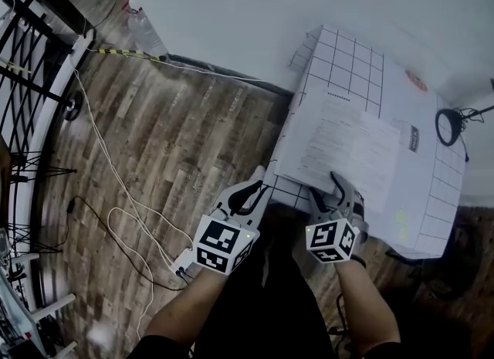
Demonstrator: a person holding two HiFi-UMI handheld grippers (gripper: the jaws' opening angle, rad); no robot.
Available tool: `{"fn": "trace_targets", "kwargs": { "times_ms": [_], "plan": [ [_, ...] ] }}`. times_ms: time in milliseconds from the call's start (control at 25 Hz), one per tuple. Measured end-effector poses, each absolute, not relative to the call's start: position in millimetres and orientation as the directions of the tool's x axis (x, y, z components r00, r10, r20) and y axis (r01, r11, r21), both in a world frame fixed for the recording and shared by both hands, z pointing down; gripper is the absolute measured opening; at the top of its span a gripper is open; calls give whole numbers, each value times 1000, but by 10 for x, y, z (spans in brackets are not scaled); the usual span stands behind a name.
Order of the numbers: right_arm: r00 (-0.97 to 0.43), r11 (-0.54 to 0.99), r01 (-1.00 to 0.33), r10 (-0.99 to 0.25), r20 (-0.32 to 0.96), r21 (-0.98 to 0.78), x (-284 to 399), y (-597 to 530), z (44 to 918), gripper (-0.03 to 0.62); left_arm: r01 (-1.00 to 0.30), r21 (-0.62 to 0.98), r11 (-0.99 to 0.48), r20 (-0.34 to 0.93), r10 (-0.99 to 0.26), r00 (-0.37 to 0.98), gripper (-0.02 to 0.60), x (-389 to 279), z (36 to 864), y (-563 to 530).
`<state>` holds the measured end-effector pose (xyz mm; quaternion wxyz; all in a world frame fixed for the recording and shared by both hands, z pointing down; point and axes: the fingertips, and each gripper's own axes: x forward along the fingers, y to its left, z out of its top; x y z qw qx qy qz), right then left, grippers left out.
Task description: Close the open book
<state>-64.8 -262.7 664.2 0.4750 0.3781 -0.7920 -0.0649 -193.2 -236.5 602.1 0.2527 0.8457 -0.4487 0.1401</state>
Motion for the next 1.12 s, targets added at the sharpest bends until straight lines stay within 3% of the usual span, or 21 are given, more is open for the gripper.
{"fn": "trace_targets", "kwargs": {
  "times_ms": [520,720,920,1120],
  "plan": [
    [-177,664,-471,-716,676,580,-574,-2692,6673,253,-828,294,-478,466,-685,561,63,-2071,5998,-2408],
    [-234,642,-559,-730,642,525,-582,-2680,6518,215,-817,301,-491,473,-667,575,63,-2048,6022,-2397],
    [-264,543,-773,-746,612,328,-369,-2701,6353,165,-804,305,-510,465,-657,593,63,-1994,5998,-2457],
    [-226,526,-779,-743,630,341,-297,-2673,6337,144,-771,321,-550,457,-623,634,63,-1791,5982,-2488]
  ]
}}
